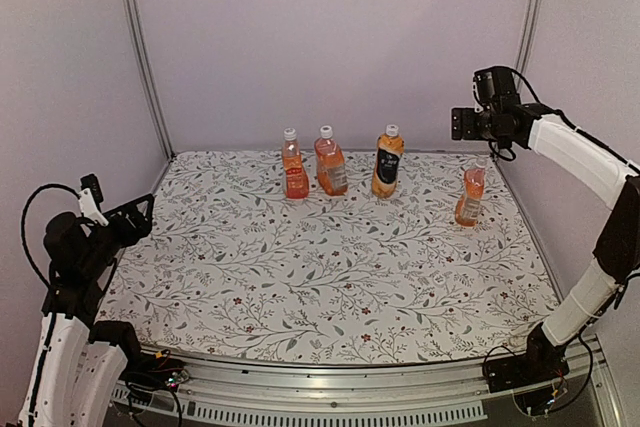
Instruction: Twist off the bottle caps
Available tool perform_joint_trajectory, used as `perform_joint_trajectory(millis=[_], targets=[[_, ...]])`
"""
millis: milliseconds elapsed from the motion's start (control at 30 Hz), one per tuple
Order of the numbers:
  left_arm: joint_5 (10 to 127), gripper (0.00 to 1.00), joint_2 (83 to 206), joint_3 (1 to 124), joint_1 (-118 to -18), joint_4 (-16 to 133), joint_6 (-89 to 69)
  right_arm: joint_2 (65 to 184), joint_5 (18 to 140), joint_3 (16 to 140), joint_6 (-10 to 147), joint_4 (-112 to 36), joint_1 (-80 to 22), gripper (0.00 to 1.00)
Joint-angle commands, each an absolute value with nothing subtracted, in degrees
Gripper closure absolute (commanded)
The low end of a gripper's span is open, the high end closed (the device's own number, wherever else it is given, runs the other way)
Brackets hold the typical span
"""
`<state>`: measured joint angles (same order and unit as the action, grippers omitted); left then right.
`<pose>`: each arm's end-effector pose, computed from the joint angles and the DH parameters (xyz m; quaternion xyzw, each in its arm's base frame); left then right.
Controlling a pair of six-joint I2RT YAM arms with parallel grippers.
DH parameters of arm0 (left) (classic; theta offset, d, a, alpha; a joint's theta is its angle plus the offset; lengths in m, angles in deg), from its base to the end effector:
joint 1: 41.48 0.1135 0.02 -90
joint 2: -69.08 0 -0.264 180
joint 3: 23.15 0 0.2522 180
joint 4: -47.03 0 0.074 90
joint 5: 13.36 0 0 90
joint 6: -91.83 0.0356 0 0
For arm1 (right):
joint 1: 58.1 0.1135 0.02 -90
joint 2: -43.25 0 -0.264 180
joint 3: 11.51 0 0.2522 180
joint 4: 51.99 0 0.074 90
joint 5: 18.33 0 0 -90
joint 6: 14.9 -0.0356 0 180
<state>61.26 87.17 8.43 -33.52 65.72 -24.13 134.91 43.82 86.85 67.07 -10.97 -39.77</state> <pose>0.1223 0.0076 0.2445 -0.1272 0.7263 -0.2021 0.6446 0.3519 0.0991 0.3473 0.0349 0.8649 -0.1038 0.4899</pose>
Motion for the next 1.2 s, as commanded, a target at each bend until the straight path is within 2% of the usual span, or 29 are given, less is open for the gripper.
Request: perform_joint_trajectory(millis=[0,67,133,400,633,800,900,1033,1167], targets=[[60.48,0.00,88.16,7.94,-32.60,65.17,-23.23,135.77,67.00,94.54,69.59,-6.21,-37.49,0.07],[59.92,0.01,89.23,8.28,-32.61,65.69,-23.18,139.06,74.36,99.83,67.98,-4.60,-36.82,0.09],[59.24,0.01,90.02,8.38,-32.60,65.72,-23.26,142.87,74.47,106.03,65.51,-2.06,-35.75,0.10],[59.92,0.00,90.30,9.06,-32.61,67.21,-21.54,160.50,65.12,125.18,68.13,4.98,-30.34,0.10],[59.76,0.00,90.49,8.78,-32.61,66.50,-22.13,169.38,61.07,129.91,72.35,4.14,-29.64,0.19],[59.47,0.01,90.38,8.80,-32.61,66.18,-22.28,171.74,61.03,129.97,71.91,3.35,-29.62,0.35],[59.41,0.01,90.37,8.80,-32.60,65.98,-22.37,172.48,60.23,129.96,71.81,2.73,-29.75,0.52],[59.33,0.01,90.34,8.88,-32.57,66.02,-22.37,173.06,59.75,129.88,72.32,2.31,-29.80,0.83],[59.07,0.01,90.25,8.88,-32.61,65.99,-22.19,171.77,60.36,128.91,73.36,2.33,-29.80,1.00]])
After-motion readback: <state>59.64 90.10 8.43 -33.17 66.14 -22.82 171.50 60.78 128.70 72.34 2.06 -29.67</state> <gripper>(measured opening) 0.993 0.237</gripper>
